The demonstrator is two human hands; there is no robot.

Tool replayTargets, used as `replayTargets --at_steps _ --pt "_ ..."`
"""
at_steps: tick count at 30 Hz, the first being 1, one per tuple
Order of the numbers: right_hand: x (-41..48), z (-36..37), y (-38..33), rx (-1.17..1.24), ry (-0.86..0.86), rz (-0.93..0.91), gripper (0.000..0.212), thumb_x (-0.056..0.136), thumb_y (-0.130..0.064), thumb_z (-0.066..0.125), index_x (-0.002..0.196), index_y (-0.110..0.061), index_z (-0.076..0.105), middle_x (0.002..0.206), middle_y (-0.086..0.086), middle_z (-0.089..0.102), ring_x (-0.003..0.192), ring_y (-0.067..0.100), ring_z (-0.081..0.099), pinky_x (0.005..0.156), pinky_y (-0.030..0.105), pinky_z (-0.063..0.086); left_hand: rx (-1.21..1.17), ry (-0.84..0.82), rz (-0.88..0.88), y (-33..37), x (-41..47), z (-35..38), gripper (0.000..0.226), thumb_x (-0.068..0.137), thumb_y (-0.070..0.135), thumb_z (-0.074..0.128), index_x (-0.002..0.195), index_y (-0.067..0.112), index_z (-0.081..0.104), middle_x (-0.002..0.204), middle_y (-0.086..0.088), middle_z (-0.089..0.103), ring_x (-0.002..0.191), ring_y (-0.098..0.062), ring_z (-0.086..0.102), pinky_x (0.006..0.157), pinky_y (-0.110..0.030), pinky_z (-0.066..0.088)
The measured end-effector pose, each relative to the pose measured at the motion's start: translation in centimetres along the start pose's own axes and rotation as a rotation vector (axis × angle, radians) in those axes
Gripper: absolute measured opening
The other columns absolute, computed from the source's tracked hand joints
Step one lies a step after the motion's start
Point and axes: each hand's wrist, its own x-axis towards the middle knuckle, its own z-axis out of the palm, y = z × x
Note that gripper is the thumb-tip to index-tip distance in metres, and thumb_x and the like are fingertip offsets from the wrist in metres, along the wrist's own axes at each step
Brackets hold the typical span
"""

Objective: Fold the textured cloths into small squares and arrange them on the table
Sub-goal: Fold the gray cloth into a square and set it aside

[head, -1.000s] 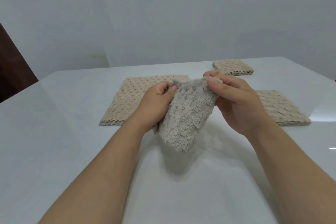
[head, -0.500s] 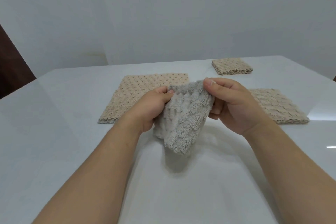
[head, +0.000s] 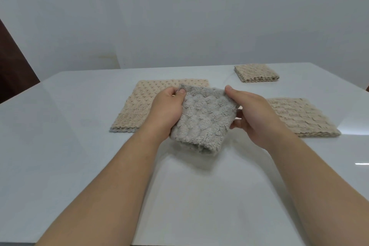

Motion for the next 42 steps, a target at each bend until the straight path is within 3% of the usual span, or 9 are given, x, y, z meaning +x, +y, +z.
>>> replayTargets --at_steps 6,11,14,17,23,27,33,37,42 --pt "0.3 0.1 0.7 0.052 0.03 0.04 0.024 0.099 -0.03 0.065 0.088 -0.009 0.065 0.085 0.009 0.076 0.068 0.024 0.072 0.057 0.032 0.058 -0.057 0.052 -0.039 0.1 0.3 -0.6 0.021 0.099 0.038 0.062 0.114 0.031 0.049 0.111 -0.006 0.067 0.1 -0.024 0.069 0.091 -0.051 0.057" --pt "0.7 -0.2 1.3 0.045 0.107 0.059 0.017 0.096 -0.023 0.07 0.102 -0.013 0.057 0.085 0.009 0.073 0.062 0.021 0.07 0.05 0.029 0.055 -0.034 -0.067 0.049 0.3 -0.1 -0.6 0.017 0.104 0.025 0.052 0.095 0.039 0.054 0.077 -0.02 0.058 0.065 -0.028 0.054 0.057 -0.042 0.045" --pt "0.9 -0.2 1.6 0.06 0.144 0.089 0.023 0.097 -0.023 0.07 0.11 -0.016 0.053 0.086 0.009 0.072 0.056 0.017 0.069 0.049 0.029 0.054 -0.026 -0.105 0.096 0.3 -0.4 -0.2 0.027 0.105 0.019 0.048 0.091 0.028 0.069 0.1 -0.034 0.065 0.078 -0.039 0.06 0.062 -0.058 0.048" --pt "0.9 -0.1 1.7 0.099 0.175 0.105 0.025 0.098 -0.024 0.068 0.112 -0.017 0.05 0.085 0.007 0.071 0.055 0.013 0.067 0.045 0.027 0.052 -0.018 -0.117 0.07 0.6 -1.0 0.2 0.028 0.105 0.022 0.05 0.093 0.028 0.075 0.109 -0.024 0.07 0.094 -0.057 0.064 0.078 -0.073 0.051" --pt "1.0 -0.1 1.5 0.235 0.125 0.196 0.032 0.101 -0.031 0.063 0.112 -0.002 0.056 0.107 0.018 0.075 0.09 0.026 0.076 0.076 0.04 0.063 -0.112 -0.215 -0.105 1.3 -1.3 0.2 0.021 0.1 0.031 0.062 0.118 0.022 0.068 0.107 -0.008 0.077 0.094 -0.028 0.076 0.09 -0.054 0.059" --pt "0.8 0.1 1.1 0.347 0.058 0.196 0.034 0.096 -0.041 0.065 0.12 -0.021 0.051 0.124 0.018 0.067 0.103 0.039 0.072 0.08 0.049 0.062 -0.305 -0.149 -0.217 1.5 -1.2 -0.1 0.018 0.102 0.018 0.057 0.115 0.01 0.066 0.098 -0.014 0.079 0.088 -0.031 0.077 0.085 -0.05 0.062" --pt "-0.1 0.9 0.9 0.179 -0.023 -0.002 0.047 0.078 -0.029 0.061 0.124 -0.03 0.05 0.128 0.008 0.059 0.097 0.045 0.072 0.086 0.054 0.06 -0.422 -0.017 -0.287 0.8 -0.4 -0.1 0.022 0.103 0.017 0.055 0.112 -0.001 0.065 0.101 -0.017 0.078 0.094 -0.034 0.076 0.093 -0.053 0.058" --pt "-0.7 1.3 1.2 -0.154 -0.02 -0.144 0.064 0.074 -0.023 0.066 0.132 -0.037 0.045 0.129 -0.007 0.053 0.097 0.019 0.069 0.084 0.047 0.062 -0.426 0.037 -0.262 0.3 -0.1 0.2 0.025 0.101 0.019 0.058 0.118 0.002 0.066 0.109 -0.015 0.076 0.103 -0.034 0.073 0.098 -0.053 0.055" --pt "-0.4 1.7 2.2 -0.436 0.125 -0.261 0.054 0.086 -0.021 0.065 0.132 -0.038 0.042 0.124 -0.012 0.055 0.099 0.014 0.065 0.085 0.038 0.054 -0.379 0.028 -0.209 0.0 -0.3 1.1 0.041 0.102 0.021 0.059 0.14 0.008 0.052 0.119 -0.014 0.07 0.1 -0.028 0.073 0.088 -0.048 0.061"
